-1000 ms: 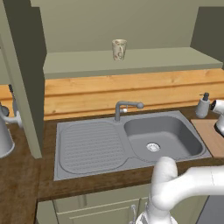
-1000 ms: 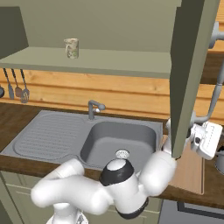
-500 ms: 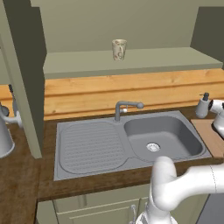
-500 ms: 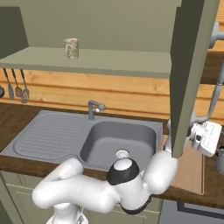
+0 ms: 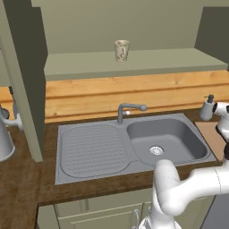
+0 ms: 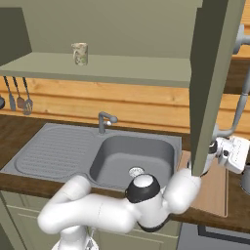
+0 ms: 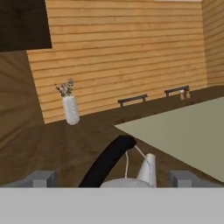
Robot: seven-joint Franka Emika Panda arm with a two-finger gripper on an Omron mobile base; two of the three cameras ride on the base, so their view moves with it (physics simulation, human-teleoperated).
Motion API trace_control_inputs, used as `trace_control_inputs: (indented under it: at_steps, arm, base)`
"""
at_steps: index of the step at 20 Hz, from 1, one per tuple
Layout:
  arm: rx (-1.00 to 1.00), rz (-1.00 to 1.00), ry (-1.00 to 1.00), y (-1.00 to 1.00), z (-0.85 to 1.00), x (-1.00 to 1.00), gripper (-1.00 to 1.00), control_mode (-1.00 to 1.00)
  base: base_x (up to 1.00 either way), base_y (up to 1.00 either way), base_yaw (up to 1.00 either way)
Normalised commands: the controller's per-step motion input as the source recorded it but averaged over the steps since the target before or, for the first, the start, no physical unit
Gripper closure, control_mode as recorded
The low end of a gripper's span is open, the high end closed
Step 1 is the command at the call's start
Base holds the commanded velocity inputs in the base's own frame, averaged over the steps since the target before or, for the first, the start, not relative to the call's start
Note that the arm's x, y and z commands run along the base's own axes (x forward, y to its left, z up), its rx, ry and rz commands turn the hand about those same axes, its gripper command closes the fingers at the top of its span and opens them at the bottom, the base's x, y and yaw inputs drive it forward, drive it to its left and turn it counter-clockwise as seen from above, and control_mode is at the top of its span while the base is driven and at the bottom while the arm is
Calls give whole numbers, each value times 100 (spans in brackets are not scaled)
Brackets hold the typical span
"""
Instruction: Pick the kettle from the counter and place it on the tray. Then pick the mug from the cabinet and place it on the tray. Then close the cabinet doors.
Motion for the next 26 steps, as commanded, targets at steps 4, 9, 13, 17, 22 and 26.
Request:
trace_control_inputs:
  at_steps: [4,9,13,17,22,26]
  arm:
    - [3,0,1,-23,-12,13,-100,-100]
    - [3,0,0,-24,-14,2,-100,-100]
    - [3,0,0,-21,-12,5,-100,-100]
    - [1,0,0,-15,-11,4,-100,-100]
    - [0,0,0,-1,-9,0,100,-100]
    - [0,0,1,0,-18,-13,100,-100]
  base:
    - [0,0,0]
    - [0,0,0]
    - [0,0,0]
    - [0,0,0]
    - [0,0,0]
    - [0,0,0]
